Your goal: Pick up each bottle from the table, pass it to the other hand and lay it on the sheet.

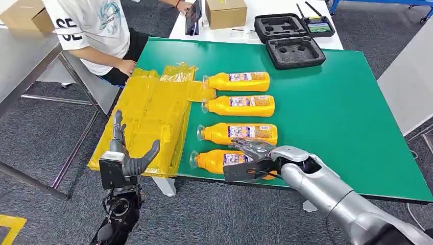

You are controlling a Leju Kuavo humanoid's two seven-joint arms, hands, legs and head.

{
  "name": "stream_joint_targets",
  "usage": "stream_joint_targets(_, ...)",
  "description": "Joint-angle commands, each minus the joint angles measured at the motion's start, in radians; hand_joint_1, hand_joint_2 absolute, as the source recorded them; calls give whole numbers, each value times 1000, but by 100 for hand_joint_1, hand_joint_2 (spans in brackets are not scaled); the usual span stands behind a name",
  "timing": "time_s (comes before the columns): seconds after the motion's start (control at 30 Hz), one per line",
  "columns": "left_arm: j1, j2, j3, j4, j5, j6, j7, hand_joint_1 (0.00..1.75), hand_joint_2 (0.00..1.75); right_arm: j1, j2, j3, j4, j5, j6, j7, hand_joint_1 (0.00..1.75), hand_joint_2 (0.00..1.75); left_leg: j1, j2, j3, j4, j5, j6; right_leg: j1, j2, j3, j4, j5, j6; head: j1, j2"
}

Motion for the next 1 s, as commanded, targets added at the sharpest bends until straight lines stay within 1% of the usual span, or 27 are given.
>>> stream_joint_targets(0.03,-16,14,6,40,3,-3,5,0,175,2,21,52,75,14,-19,6,0,175,1,0,2,-1,0,-1,1,1,2,-1,0,-1,0,0)
stream_joint_targets(0.13,-19,12,5,49,3,-2,5,0,175,21,18,55,86,20,-31,2,0,175,1,1,2,-1,0,-1,1,1,2,-1,0,-1,0,0)
stream_joint_targets(0.27,-21,8,4,63,4,-4,5,0,175,24,46,64,147,41,-43,2,0,175,1,0,2,-1,0,-1,1,1,2,-1,0,-1,0,0)
stream_joint_targets(0.43,-25,11,5,62,4,-5,5,0,175,32,60,65,162,43,-45,4,0,175,2,1,4,-2,0,-2,2,1,4,-3,1,-3,0,0)
stream_joint_targets(0.53,-30,13,5,57,6,-6,5,0,175,41,69,57,179,53,-57,11,0,175,0,0,2,-1,0,-1,1,0,2,-1,0,-1,0,0)
stream_joint_targets(0.8,-21,11,8,51,10,-7,6,0,175,12,86,46,240,84,-62,16,0,175,1,1,3,-1,0,-1,1,1,2,-1,1,-1,0,0)
stream_joint_targets(0.83,-21,11,9,51,11,-7,6,0,175,1,88,49,248,85,-59,14,7,175,0,1,2,-1,0,-1,1,1,2,-1,0,-1,0,0)
stream_joint_targets(0.87,-19,11,10,49,13,-7,6,0,175,-12,89,47,251,80,-49,7,52,175,1,1,2,0,0,-1,1,1,2,-1,1,-2,0,0)
stream_joint_targets(0.9,-16,11,12,48,14,-6,6,0,175,-21,93,48,253,79,-45,5,138,175,0,1,2,0,0,-1,0,1,1,0,0,-1,0,0)
stream_joint_targets(0.93,-12,12,13,43,14,-6,6,0,175,-30,98,50,263,79,-44,3,157,175,1,2,2,0,0,-1,1,2,1,-1,1,-2,0,0)
stream_joint_targets(1.0,-3,11,20,34,15,-4,6,0,175,-41,109,53,275,75,-37,-4,168,175,0,2,2,0,0,-1,1,2,1,-1,1,-2,0,0)
